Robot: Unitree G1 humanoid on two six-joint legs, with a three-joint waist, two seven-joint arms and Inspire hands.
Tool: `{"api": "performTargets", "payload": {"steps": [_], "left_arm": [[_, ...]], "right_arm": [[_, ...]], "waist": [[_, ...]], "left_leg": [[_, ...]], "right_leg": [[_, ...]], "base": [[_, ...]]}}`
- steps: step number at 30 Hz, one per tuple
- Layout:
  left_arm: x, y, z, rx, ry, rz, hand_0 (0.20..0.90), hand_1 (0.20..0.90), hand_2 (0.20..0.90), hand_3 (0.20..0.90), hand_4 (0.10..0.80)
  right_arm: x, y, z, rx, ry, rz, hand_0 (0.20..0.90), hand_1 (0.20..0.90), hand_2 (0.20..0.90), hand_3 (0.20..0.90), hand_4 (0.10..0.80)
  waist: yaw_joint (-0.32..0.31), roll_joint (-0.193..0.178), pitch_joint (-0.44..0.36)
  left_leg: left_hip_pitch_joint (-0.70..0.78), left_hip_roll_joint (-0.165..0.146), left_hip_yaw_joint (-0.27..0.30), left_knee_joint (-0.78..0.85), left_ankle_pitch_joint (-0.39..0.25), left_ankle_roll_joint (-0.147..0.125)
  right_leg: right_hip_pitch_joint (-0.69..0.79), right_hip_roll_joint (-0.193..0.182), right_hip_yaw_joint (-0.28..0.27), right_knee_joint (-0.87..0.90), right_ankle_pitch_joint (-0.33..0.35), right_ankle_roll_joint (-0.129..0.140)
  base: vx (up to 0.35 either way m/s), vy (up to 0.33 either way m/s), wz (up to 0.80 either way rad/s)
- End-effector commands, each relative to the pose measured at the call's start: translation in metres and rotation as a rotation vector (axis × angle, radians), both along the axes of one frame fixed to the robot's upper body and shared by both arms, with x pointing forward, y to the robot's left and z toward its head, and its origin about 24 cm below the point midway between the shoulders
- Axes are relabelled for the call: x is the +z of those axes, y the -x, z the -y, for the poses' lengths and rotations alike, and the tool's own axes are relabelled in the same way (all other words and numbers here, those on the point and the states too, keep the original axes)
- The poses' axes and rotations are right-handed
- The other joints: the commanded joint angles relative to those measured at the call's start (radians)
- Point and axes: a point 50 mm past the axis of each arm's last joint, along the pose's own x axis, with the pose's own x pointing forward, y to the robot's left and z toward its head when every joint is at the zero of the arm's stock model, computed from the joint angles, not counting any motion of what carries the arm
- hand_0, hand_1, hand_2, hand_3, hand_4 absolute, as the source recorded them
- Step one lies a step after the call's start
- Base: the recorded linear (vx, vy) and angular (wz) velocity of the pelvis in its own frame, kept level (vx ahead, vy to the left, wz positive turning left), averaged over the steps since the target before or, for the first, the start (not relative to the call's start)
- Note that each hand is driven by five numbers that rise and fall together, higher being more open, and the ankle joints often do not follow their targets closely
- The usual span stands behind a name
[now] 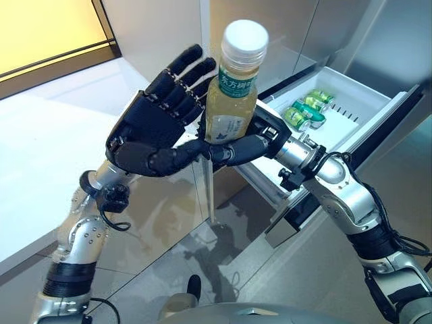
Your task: Put drinks into fridge and close the fridge
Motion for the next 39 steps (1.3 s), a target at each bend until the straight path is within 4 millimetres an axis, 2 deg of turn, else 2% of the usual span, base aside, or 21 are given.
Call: {"api": "performTargets", "payload": {"steps": [1,7,12,14,17,21,27,30,36,39], "left_arm": [[-0.005,0.004,-0.007,-0.162,0.336,-0.007,0.900,0.900,0.900,0.900,0.800],[-0.048,0.013,0.011,-0.326,0.558,-0.189,0.900,0.900,0.900,0.900,0.800],[-0.105,0.030,0.019,-0.391,0.689,-0.432,0.900,0.900,0.900,0.900,0.800],[-0.134,0.042,0.024,-0.404,0.684,-0.513,0.900,0.900,0.900,0.900,0.800],[-0.181,0.065,0.025,-0.315,0.633,-0.680,0.900,0.900,0.900,0.900,0.800],[-0.221,0.084,0.019,-0.193,0.547,-0.881,0.900,0.900,0.900,0.900,0.800],[-0.254,0.106,0.020,-0.073,0.438,-1.110,0.900,0.900,0.900,0.900,0.800],[-0.270,0.109,0.006,0.141,0.229,-1.232,0.900,0.900,0.900,0.900,0.800],[-0.283,0.103,-0.027,0.526,-0.036,-1.403,0.900,0.900,0.900,0.900,0.800],[-0.292,0.111,-0.035,0.606,-0.213,-1.455,0.900,0.900,0.900,0.900,0.800]], "right_arm": [[0.073,0.029,0.013,0.056,-0.289,0.319,0.300,0.300,0.300,0.200,0.100],[0.078,0.028,0.028,0.027,-0.299,0.256,0.300,0.300,0.300,0.200,0.100],[0.070,0.026,0.043,0.005,-0.302,0.189,0.300,0.300,0.300,0.200,0.100],[0.064,0.026,0.048,0.001,-0.294,0.157,0.300,0.300,0.300,0.200,0.100],[0.055,0.025,0.060,-0.027,-0.279,0.106,0.300,0.300,0.300,0.200,0.100],[0.046,0.026,0.079,-0.087,-0.280,0.070,0.300,0.300,0.300,0.200,0.100],[0.031,0.027,0.117,-0.325,-0.229,0.083,0.300,0.300,0.300,0.200,0.100],[0.032,0.028,0.132,-0.441,-0.167,0.149,0.300,0.300,0.300,0.200,0.100],[0.051,0.020,0.147,-0.658,0.098,0.324,0.300,0.300,0.300,0.200,0.100],[0.063,0.011,0.150,-0.707,0.168,0.341,0.300,0.300,0.300,0.200,0.100]], "waist": [[-0.025,-0.007,-0.143],[-0.035,-0.019,-0.134],[-0.038,-0.025,-0.118],[-0.041,-0.027,-0.113],[-0.052,-0.029,-0.104],[-0.069,-0.036,-0.099],[-0.096,-0.041,-0.094],[-0.109,-0.045,-0.090],[-0.115,-0.049,-0.091],[-0.105,-0.057,-0.094]], "left_leg": [[0.070,-0.040,-0.024,0.001,-0.168,0.032],[0.068,-0.038,-0.016,0.001,-0.173,0.032],[0.062,-0.036,-0.005,0.001,-0.172,0.031],[0.060,-0.034,0.001,0.001,-0.171,0.031],[0.056,-0.031,0.014,0.001,-0.170,0.030],[0.053,-0.025,0.033,0.001,-0.170,0.027],[0.057,-0.021,0.054,0.001,-0.183,0.029],[0.056,-0.020,0.066,0.001,-0.182,0.030],[0.055,-0.014,0.082,0.001,-0.177,0.028],[0.052,-0.015,0.079,0.001,-0.173,0.026]], "right_leg": [[-0.084,0.000,0.009,0.009,0.074,0.041],[-0.090,0.005,0.021,0.007,0.080,0.039],[-0.097,0.007,0.027,0.007,0.086,0.040],[-0.101,0.008,0.029,0.006,0.089,0.042],[-0.106,0.010,0.034,0.006,0.092,0.045],[-0.114,0.011,0.037,0.007,0.094,0.051],[-0.118,0.017,0.053,0.010,0.090,0.057],[-0.126,0.022,0.064,0.011,0.094,0.059],[-0.132,0.032,0.072,0.007,0.099,0.057],[-0.132,0.036,0.066,0.004,0.100,0.056]], "base": [[0.000,0.000,0.00],[-0.004,-0.007,-0.03],[-0.031,-0.005,-0.06],[-0.037,-0.001,-0.11],[-0.036,0.002,-0.05],[-0.008,-0.001,0.00],[0.009,-0.008,-0.10],[-0.006,-0.022,-0.16],[0.016,-0.013,-0.18],[0.046,-0.029,-0.04]]}}
